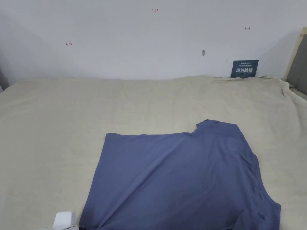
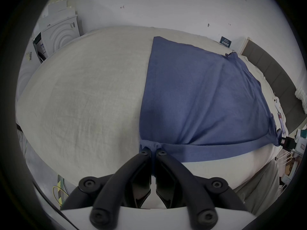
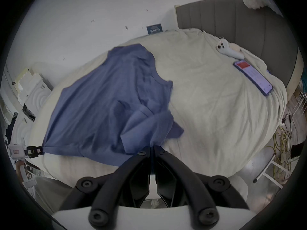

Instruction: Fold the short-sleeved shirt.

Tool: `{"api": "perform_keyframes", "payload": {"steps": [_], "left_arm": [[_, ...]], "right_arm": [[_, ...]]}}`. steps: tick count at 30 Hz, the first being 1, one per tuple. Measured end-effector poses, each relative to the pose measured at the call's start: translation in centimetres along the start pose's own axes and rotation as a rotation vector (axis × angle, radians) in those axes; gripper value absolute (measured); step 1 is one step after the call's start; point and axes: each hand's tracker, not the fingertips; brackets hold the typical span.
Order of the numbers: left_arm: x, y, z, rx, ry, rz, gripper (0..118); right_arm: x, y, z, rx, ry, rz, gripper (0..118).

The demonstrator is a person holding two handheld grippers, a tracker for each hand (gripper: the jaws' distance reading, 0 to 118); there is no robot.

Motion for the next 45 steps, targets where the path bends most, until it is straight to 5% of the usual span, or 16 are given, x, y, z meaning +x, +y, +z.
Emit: {"api": "perform_keyframes", "payload": {"steps": [3, 5, 7, 9, 11, 12, 23, 28, 32, 35, 45], "left_arm": [[0.4, 0.1, 0.3, 0.002, 0.01, 0.001, 8], [0.6, 0.6, 0.6, -0.003, 0.01, 0.007, 30], [0.8, 1.1, 1.1, -0.002, 0.019, 0.01, 64], [1.0, 1.6, 1.9, 0.01, 0.027, 0.015, 71], [1.2, 2.3, 3.2, 0.067, 0.018, 0.033, 109], [1.4, 2.8, 4.0, 0.101, 0.011, 0.041, 115], [4.4, 7.7, 13.0, 0.525, 0.016, 0.032, 115], [5.5, 6.9, 13.3, 0.612, 0.058, 0.029, 102], [5.8, 5.7, 13.0, 0.638, 0.029, 0.033, 32], [6.2, 5.0, 13.1, 0.652, -0.002, 0.009, 0], [6.5, 5.0, 12.2, 0.509, -0.013, -0.017, 0]], "right_arm": [[0.4, -0.5, -0.2, -0.02, 0.009, -0.007, 4], [0.3, -0.4, 0.4, -0.01, 0.008, -0.01, 10], [0.1, 0.4, 1.2, 0.01, -0.006, 0.0, 35], [-0.4, 1.5, 2.5, 0.049, 0.006, 0.017, 40], [-1.1, 3.2, 4.0, 0.116, 0.027, 0.033, 80], [-1.5, 4.1, 4.8, 0.152, 0.037, 0.046, 92], [-8.3, 11.1, 13.6, 0.483, 0.118, 0.164, 98], [-10.1, 10.6, 14.7, 0.56, 0.021, 0.231, 88], [-10.7, 9.9, 14.5, 0.574, 0.009, 0.234, 16], [-11.0, 9.9, 14.9, 0.613, -0.033, 0.266, 1], [-11.3, 9.4, 14.4, 0.625, -0.032, 0.312, 0]]}}
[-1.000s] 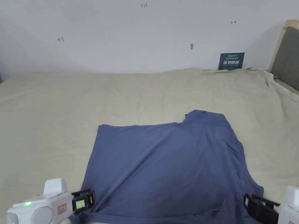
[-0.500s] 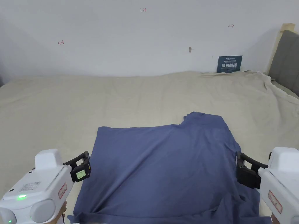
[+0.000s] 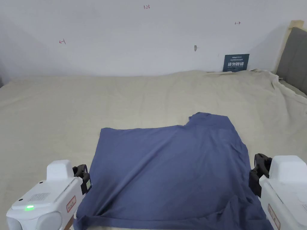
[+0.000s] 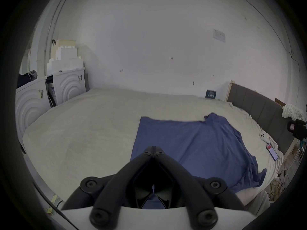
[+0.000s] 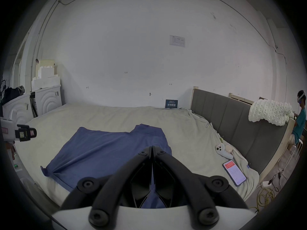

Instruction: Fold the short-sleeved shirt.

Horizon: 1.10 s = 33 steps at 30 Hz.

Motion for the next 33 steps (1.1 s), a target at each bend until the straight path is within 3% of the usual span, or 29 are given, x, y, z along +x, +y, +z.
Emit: {"api": "perform_keyframes", "payload": {"steps": [7, 8, 10, 12, 13, 14, 15, 20, 24, 25, 27, 29, 33], "left_arm": [[-2.3, -2.1, -2.9, -0.293, 0.0, 0.057, 0], [-2.8, -2.7, -3.4, -0.34, -0.017, 0.074, 5], [-3.8, -3.9, -3.9, -0.368, -0.033, 0.132, 25], [-4.7, -5.1, -4.5, -0.414, -0.02, 0.167, 72], [-5.0, -5.7, -4.9, -0.449, 0.004, 0.159, 87], [-5.2, -6.2, -5.1, -0.461, 0.027, 0.158, 98], [-5.4, -6.7, -5.2, -0.458, 0.041, 0.154, 99], [-6.1, -8.7, -6.7, -0.521, 0.113, 0.106, 98], [-6.0, -9.7, -7.7, -0.557, 0.129, 0.073, 91], [-6.0, -9.9, -8.0, -0.564, 0.13, 0.069, 82], [-5.7, -9.9, -7.9, -0.577, 0.102, 0.073, 43], [-5.5, -9.8, -7.9, -0.578, 0.027, 0.118, 16], [-5.5, -9.4, -7.9, -0.558, 0.032, 0.084, 5]], "right_arm": [[0.6, -0.4, -0.6, -0.026, 0.003, -0.029, 0], [0.8, -0.7, -0.4, -0.033, 0.003, -0.035, 0], [0.9, -0.9, -0.4, -0.046, 0.008, -0.045, 0], [0.9, -1.2, -0.3, -0.055, 0.012, -0.044, 0], [0.9, -1.3, -0.3, -0.058, 0.012, -0.041, 0], [0.9, -1.4, -0.4, -0.061, 0.012, -0.038, 0], [1.0, -1.6, -0.4, -0.066, 0.013, -0.037, 0], [1.3, -2.4, -0.6, -0.095, 0.018, -0.05, 0], [1.5, -2.8, -0.5, -0.112, 0.019, -0.058, 0], [1.5, -2.9, -0.5, -0.116, 0.018, -0.056, 0], [1.6, -3.0, -0.5, -0.121, 0.016, -0.053, 0], [3.6, -4.2, -2.0, -0.131, 0.014, -0.055, 0], [4.8, -4.9, -2.5, -0.164, 0.0, -0.064, 1]]}}
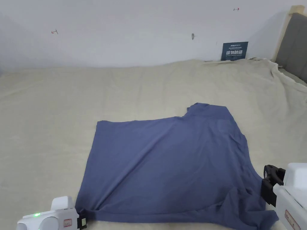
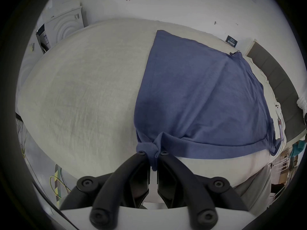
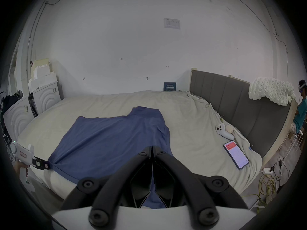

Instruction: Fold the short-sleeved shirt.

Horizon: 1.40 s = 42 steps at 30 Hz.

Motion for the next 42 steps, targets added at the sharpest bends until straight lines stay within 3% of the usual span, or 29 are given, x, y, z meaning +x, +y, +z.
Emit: {"api": "perform_keyframes", "payload": {"steps": [4, 6, 7, 9, 10, 11, 22, 25, 29, 37, 42], "left_arm": [[-0.7, 0.5, 1.4, 0.049, -0.043, 0.042, 3], [-0.8, 0.8, 2.1, 0.069, -0.047, 0.051, 3], [-0.9, 0.9, 2.4, 0.076, -0.052, 0.055, 3], [-0.9, 1.1, 2.9, 0.092, -0.061, 0.06, 3], [-0.9, 1.3, 3.1, 0.098, -0.063, 0.059, 3], [-0.8, 1.4, 3.3, 0.103, -0.064, 0.057, 3], [0.1, 1.7, 3.7, 0.109, -0.061, 0.02, 3], [0.1, 1.7, 3.6, 0.108, -0.057, 0.017, 3], [-0.1, 1.7, 3.4, 0.104, -0.061, 0.024, 3], [-0.5, 1.8, 3.3, 0.107, -0.061, 0.033, 3], [-0.6, 2.8, 3.8, 0.139, -0.066, 0.046, 3]], "right_arm": [[-0.1, -1.5, -0.1, -0.129, -0.006, -0.042, 2], [0.4, -2.9, -1.1, -0.216, 0.023, -0.088, 12], [0.7, -3.8, -1.3, -0.246, 0.009, -0.116, 22], [1.1, -5.4, -2.1, -0.31, 0.016, -0.147, 72], [1.2, -6.4, -2.6, -0.345, 0.011, -0.161, 89], [1.3, -7.4, -2.8, -0.378, 0.003, -0.166, 97], [0.4, -12.5, -4.9, -0.502, -0.013, -0.173, 93], [0.3, -12.4, -5.4, -0.494, -0.018, -0.171, 68], [-0.2, -12.1, -5.6, -0.488, -0.015, -0.126, 4], [0.9, -8.7, -4.1, -0.374, 0.02, -0.095, 3], [0.5, -4.3, -3.7, -0.253, 0.033, -0.019, 3]]}}
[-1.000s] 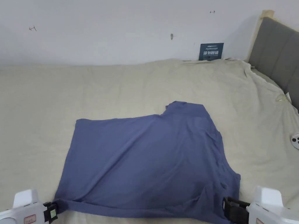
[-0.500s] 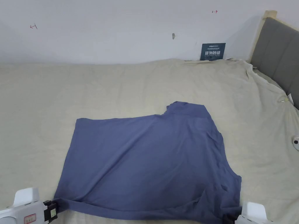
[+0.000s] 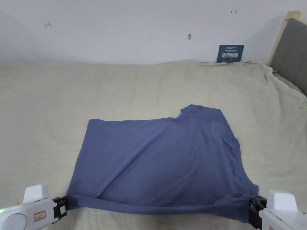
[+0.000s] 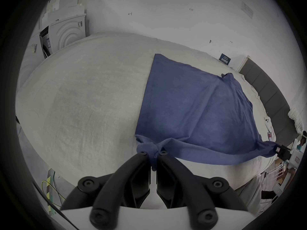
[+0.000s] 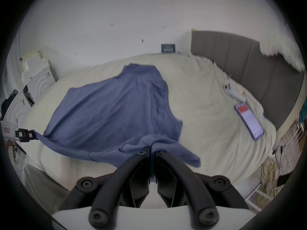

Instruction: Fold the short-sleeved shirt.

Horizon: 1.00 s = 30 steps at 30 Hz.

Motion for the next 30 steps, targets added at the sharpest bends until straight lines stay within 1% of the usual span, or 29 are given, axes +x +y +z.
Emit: {"api": "perform_keyframes", "payload": {"steps": [3, 8, 15, 18, 20, 22, 24, 25, 27, 30], "left_arm": [[0.2, 1.2, 0.3, 0.032, 0.001, -0.004, 3], [0.6, 3.8, -0.4, 0.061, 0.008, -0.016, 3], [1.5, 7.3, -3.5, 0.068, 0.03, -0.053, 3], [1.8, 8.5, -5.7, 0.051, 0.051, -0.076, 3], [2.0, 9.2, -7.3, 0.034, 0.061, -0.091, 3], [2.2, 9.7, -9.0, 0.013, 0.076, -0.113, 3], [2.4, 10.2, -10.7, -0.011, 0.095, -0.134, 3], [2.6, 10.4, -11.4, -0.02, 0.095, -0.14, 3], [2.9, 10.5, -12.8, -0.042, 0.11, -0.164, 3], [3.2, 10.5, -14.5, -0.08, 0.136, -0.194, 3]], "right_arm": [[-0.6, 2.2, -0.2, 0.047, -0.01, 0.043, 3], [-1.1, 5.8, -2.3, 0.076, -0.006, 0.05, 3], [-1.3, 10.0, -7.5, 0.087, -0.013, 0.09, 3], [-2.0, 11.5, -9.4, 0.072, -0.023, 0.12, 3], [-2.2, 12.1, -11.1, 0.05, -0.025, 0.126, 3], [-2.3, 12.4, -12.4, 0.024, -0.037, 0.129, 3], [-2.5, 12.3, -14.1, -0.024, -0.062, 0.149, 3], [-2.0, 12.2, -15.5, -0.043, -0.072, 0.147, 3], [-1.6, 11.8, -17.6, -0.099, -0.074, 0.109, 3], [-1.3, 10.8, -20.0, -0.159, -0.098, 0.078, 4]]}}
